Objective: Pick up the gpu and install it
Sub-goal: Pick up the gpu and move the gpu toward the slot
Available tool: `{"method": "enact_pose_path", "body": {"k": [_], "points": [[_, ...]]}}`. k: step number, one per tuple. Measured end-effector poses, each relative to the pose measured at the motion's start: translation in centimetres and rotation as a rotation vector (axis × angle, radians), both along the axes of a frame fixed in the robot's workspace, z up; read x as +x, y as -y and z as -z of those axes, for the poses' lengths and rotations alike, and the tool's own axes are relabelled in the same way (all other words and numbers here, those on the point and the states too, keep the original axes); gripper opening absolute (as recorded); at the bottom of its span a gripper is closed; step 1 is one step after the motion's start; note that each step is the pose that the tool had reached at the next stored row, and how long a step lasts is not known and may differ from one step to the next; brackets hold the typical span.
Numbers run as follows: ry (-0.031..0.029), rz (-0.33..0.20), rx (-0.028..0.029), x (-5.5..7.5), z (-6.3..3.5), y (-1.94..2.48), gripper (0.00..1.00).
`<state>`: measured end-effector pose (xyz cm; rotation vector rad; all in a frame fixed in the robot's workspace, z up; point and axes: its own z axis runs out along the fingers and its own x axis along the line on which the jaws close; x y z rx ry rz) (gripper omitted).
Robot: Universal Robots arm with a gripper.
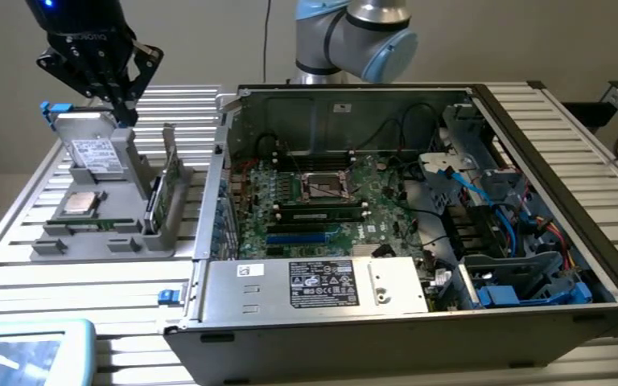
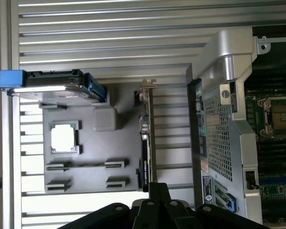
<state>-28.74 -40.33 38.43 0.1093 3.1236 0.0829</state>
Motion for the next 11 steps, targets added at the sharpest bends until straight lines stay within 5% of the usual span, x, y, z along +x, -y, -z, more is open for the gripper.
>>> {"method": "enact_pose_path", "body": {"k": [9, 11], "points": [[-0.0001, 0.000, 0.0000, 0.00, 0.02, 0.00, 0.10], [0.0000, 0.000, 0.0000, 0.00, 0.03, 0.00, 0.17]]}}
